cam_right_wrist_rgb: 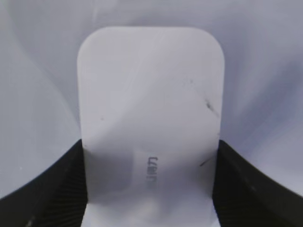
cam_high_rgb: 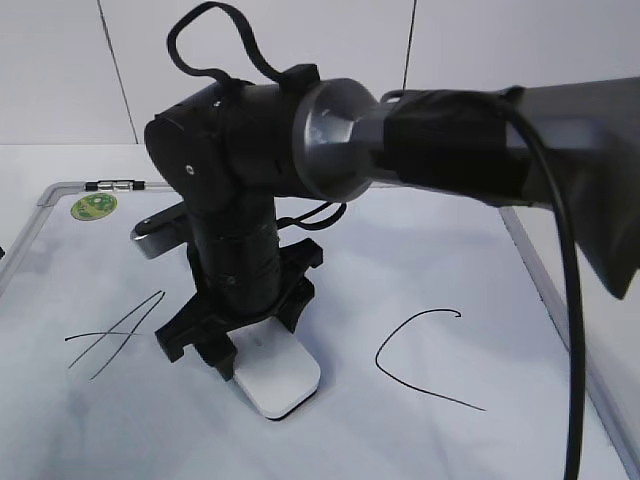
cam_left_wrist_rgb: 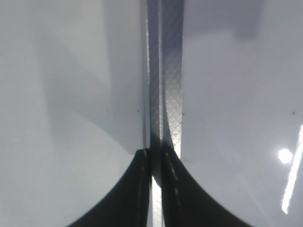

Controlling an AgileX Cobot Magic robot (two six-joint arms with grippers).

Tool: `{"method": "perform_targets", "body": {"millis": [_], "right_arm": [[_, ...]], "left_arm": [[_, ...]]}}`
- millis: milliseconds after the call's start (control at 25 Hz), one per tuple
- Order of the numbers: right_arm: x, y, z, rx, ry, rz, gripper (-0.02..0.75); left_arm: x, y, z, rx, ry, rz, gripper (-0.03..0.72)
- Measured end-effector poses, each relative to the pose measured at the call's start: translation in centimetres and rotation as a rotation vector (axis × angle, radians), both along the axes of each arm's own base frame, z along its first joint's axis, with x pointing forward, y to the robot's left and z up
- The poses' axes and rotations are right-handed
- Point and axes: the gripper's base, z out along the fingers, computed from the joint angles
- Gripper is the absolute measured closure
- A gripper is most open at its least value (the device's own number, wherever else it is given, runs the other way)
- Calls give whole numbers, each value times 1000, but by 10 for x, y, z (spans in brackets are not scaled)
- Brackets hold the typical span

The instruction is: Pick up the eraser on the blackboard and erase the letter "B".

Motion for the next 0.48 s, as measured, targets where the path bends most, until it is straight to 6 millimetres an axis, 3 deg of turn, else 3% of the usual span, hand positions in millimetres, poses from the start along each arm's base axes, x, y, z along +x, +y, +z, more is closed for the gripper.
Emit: {"method": "perform_targets", "body": {"millis": [120, 360, 480], "right_arm": [[14, -12, 0, 7, -15, -43, 230], [56, -55, 0, 22, -33, -182, 230], [66, -68, 1, 25, -37, -221, 230]], "left_arm": [[0, 0, 0, 0, 0, 0, 654], [0, 0, 0, -1, 0, 1, 654], [0, 0, 0, -1, 0, 1, 654]]}}
